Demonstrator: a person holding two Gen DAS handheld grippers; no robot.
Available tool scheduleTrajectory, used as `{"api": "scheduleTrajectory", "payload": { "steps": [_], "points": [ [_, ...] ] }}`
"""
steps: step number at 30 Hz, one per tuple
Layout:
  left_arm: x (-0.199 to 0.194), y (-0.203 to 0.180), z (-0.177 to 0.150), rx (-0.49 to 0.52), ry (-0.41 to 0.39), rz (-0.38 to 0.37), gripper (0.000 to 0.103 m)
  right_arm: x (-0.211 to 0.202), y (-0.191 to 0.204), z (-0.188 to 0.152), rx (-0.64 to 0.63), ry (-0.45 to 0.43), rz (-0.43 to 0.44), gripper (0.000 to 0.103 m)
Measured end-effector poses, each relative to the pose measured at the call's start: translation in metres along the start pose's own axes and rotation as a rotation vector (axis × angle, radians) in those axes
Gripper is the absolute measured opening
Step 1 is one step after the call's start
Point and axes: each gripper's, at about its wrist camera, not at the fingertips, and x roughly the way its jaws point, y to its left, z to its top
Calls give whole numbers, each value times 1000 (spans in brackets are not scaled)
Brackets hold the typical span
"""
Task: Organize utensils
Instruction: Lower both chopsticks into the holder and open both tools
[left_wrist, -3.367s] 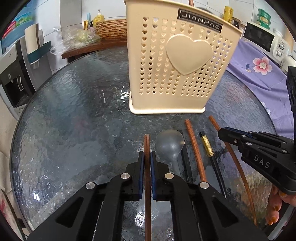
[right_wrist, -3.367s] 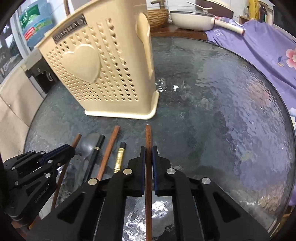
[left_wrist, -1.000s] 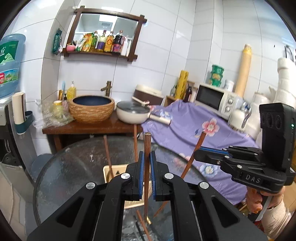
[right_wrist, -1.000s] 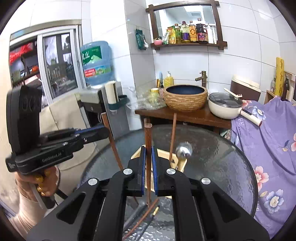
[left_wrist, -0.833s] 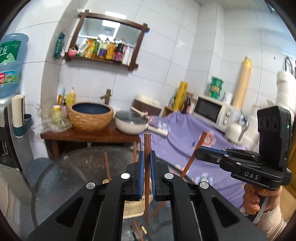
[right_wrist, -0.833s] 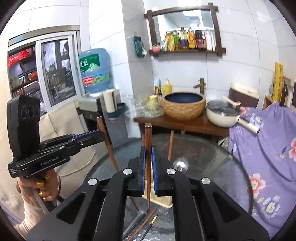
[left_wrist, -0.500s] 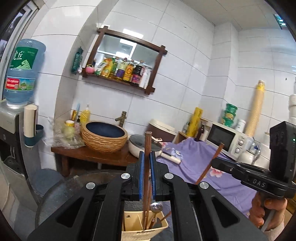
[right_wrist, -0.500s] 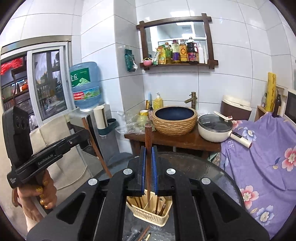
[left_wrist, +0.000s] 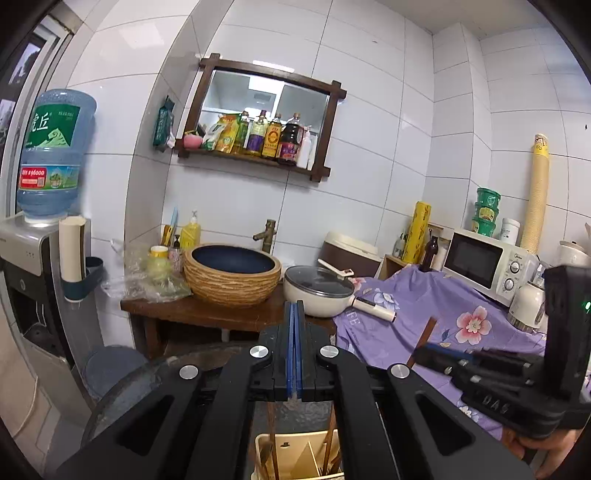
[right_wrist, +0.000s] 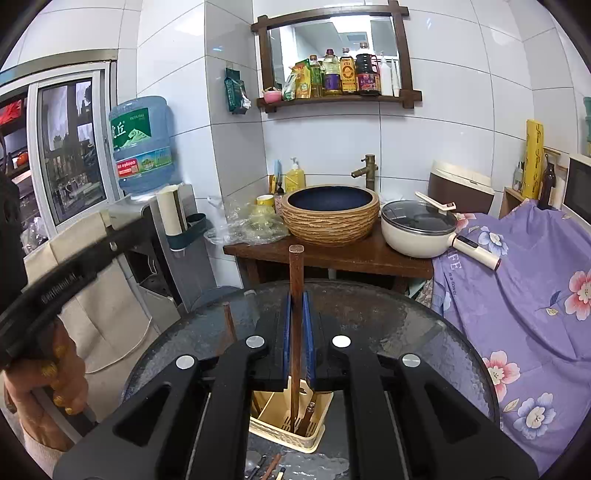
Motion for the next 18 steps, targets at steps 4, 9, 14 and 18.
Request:
{"api": "scheduleTrajectory", "payload": {
  "steps": [4,9,14,18],
  "points": [
    [-1,0,2,2,6,5,0,10,0,-9,5,26,4,7],
    [2,10,-10,18,46,32,0,28,0,-27,3,70,-5,7],
    [1,27,-29,28,120,57,4,48,2,-46,-2,114,-10,7],
    [1,42,-50,16,201,84,40,54,3,-53,-1,120,-5,7]
  ]
}}
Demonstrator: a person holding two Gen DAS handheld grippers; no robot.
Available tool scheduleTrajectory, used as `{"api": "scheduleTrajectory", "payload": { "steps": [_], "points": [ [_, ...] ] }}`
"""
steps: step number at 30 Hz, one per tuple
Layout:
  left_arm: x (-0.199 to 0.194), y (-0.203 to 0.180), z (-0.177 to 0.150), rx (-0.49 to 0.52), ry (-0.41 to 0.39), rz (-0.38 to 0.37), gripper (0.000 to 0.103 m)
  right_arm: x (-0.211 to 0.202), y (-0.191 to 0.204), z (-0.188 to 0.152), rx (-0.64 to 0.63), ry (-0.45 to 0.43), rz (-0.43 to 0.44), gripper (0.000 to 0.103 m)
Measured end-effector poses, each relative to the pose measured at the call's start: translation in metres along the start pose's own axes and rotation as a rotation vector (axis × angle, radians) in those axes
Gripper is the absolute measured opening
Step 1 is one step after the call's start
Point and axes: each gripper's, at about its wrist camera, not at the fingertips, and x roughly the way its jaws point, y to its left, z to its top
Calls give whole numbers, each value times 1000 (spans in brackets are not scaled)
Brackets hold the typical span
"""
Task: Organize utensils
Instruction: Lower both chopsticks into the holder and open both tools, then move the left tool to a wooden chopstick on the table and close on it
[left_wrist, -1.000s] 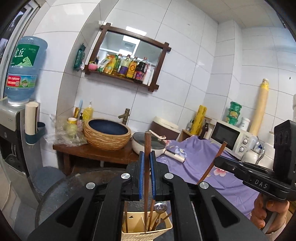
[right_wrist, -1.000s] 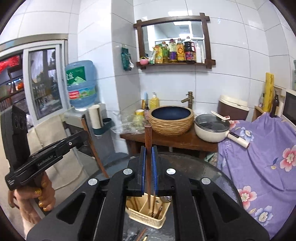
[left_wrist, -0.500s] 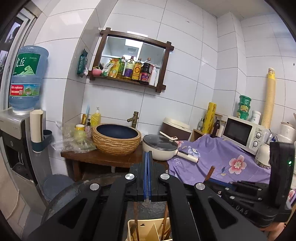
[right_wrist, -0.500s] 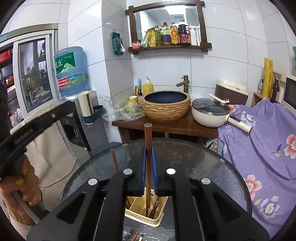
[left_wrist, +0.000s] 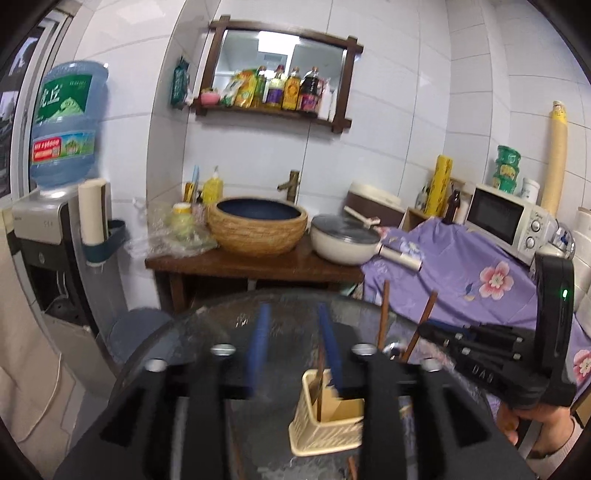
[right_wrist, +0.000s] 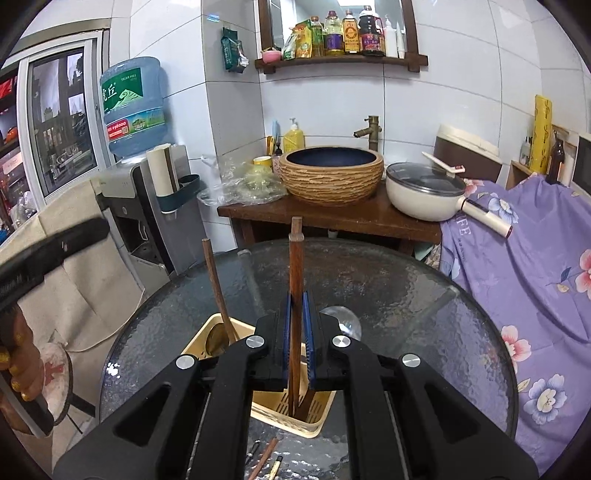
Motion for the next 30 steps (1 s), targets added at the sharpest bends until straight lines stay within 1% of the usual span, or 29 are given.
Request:
{"api": "scheduleTrajectory", "payload": {
  "steps": [1,3,5,9,12,16,17,19,21,22,27,29,30],
  "points": [
    [0,3,-4,-2,8,5,45,2,0,-2,0,7,3,7],
    [1,9,-17,8,30,26,48,6,1,-7,-5,11,-6,7],
    [3,12,-27,18,52,50,54,11,-1,-10,3,17,-1,7],
    [5,18,-49,28,97,67,58,15,-3,-16,2,17,-4,7],
    [6,17,-62,53,111,92,63,18,-3,-22,1,15,-10,7],
    [8,18,-88,84,147,121,75,18,-5,-33,8,20,-10,8],
    [8,18,-95,88,155,123,76,16,-5,-37,7,15,-9,8],
    [7,19,-112,95,176,128,78,10,-4,-46,9,8,6,15],
    [5,17,-132,109,201,139,78,3,-3,-58,16,-7,11,42],
    [4,16,-144,115,215,144,78,0,-2,-63,19,-17,12,45],
    [2,11,-198,115,286,180,77,-15,8,-97,-6,-25,6,45],
    [3,12,-216,100,321,194,67,-20,14,-112,-25,-28,3,45],
    [4,13,-224,93,335,197,64,-22,15,-118,-28,-28,7,45]
  ]
}}
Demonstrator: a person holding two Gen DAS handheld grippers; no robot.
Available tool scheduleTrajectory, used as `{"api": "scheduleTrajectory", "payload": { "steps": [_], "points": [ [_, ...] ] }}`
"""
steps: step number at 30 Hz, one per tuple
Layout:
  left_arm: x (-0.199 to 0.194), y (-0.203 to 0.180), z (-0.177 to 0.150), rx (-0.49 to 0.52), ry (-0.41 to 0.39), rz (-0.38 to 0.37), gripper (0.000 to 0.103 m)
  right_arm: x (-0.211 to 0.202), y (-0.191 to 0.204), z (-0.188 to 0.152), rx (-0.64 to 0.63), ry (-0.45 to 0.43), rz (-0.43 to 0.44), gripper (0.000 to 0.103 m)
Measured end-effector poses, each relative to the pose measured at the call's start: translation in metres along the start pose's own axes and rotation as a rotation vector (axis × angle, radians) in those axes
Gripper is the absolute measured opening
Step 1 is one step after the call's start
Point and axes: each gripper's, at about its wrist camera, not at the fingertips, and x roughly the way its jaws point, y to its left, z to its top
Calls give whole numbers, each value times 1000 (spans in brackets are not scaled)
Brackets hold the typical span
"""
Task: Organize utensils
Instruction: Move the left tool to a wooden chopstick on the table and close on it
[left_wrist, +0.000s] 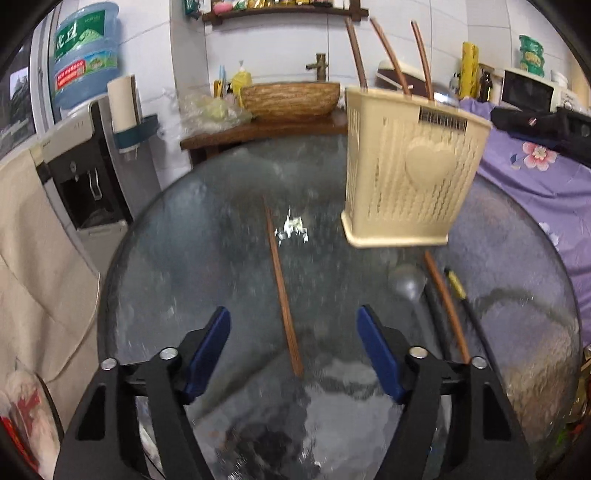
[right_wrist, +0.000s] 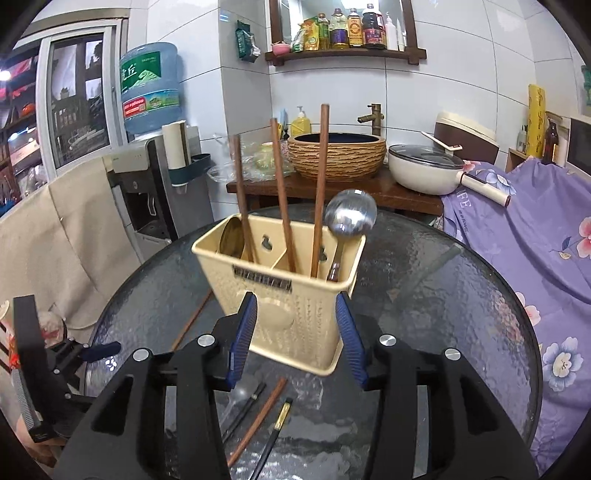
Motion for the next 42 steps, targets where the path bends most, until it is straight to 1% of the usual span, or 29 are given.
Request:
{"api": "scheduleTrajectory", "payload": {
  "steps": [2,5,11,14,18,24,26,29,33,37,40,42],
  "points": [
    [4,-1,-8,-8,17,14,55,-4,3,-11,1,1,9,45],
    [10,1,-16,-20,37,43,49,-6,8,-27,-7,10,17,45],
    [19,2,-23,-48,60,30,34,-3,11,-46,17,35,28,45],
    [21,0,-25,-50,63,35,29,-2,12,-53,23,43,28,45],
    [21,-3,-26,-43,64,42,26,0,12,-61,39,56,21,45],
    [21,-12,-24,-14,72,46,14,3,9,-77,70,86,12,45],
    [21,-14,-23,-6,76,43,8,1,7,-81,80,85,10,45],
    [21,-16,-23,7,78,49,8,-2,4,-87,90,83,9,45],
    [17,-10,-22,-18,84,13,7,-4,3,-89,84,82,0,45],
    [-7,-3,-13,-31,18,8,7,-9,2,-88,81,68,-3,45],
    [-32,5,2,-54,-63,2,7,-12,3,-86,73,60,-5,45],
    [-52,10,15,-62,-131,3,7,-13,4,-85,69,56,-5,45]
  ]
}}
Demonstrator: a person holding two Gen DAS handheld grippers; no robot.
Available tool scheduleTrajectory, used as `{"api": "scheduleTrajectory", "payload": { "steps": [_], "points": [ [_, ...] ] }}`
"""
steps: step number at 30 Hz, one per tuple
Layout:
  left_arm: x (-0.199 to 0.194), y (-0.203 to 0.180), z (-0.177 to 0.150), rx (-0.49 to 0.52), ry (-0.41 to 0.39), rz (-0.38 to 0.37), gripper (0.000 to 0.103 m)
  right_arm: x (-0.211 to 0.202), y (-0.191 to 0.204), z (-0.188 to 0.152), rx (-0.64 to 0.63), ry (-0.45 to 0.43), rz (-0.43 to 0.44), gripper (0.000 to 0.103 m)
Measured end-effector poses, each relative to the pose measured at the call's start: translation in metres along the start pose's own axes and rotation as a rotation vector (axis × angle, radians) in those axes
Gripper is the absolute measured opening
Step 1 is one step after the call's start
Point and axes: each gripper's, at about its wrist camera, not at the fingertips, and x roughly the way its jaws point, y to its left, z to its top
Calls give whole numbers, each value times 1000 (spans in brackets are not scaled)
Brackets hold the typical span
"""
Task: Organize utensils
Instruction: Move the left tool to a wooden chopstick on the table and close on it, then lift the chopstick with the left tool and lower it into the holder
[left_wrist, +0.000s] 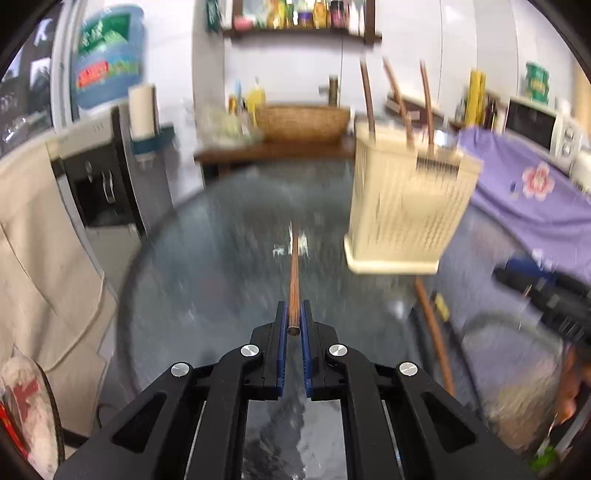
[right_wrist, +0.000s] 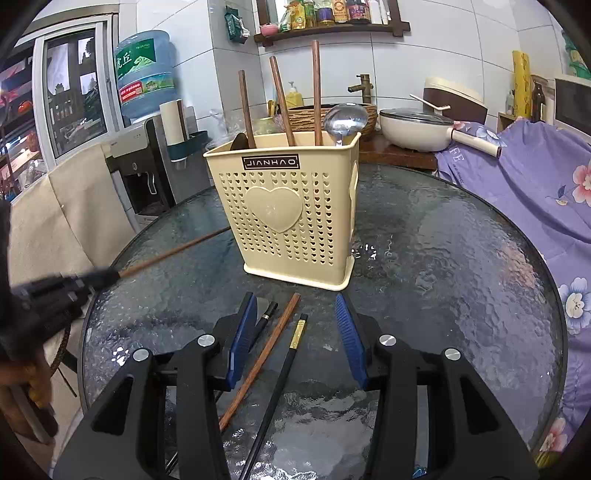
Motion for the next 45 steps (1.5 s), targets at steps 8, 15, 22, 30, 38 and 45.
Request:
{"api": "scheduleTrajectory", "payload": {
  "steps": [8,15,22,30,38,45],
  "points": [
    [-34,3,59,-13,-165,-16,7,-9,0,18,-24,-34,-15,45],
    [-41,7,101,-42,-230,-55,7,-14,0,28,-46,-46,-23,45],
    [-37,9,128,-63,-226,-107,7,-15,-3,28,-47,-35,-23,45],
    [-43,10,146,-59,-222,-158,7,-17,-6,34,-54,-29,-14,45],
    [-81,22,181,-97,-315,-272,7,-17,-4,30,-63,-5,-8,45],
    [-105,33,221,-184,-422,-384,7,-23,0,28,-94,0,-24,45]
  ]
}}
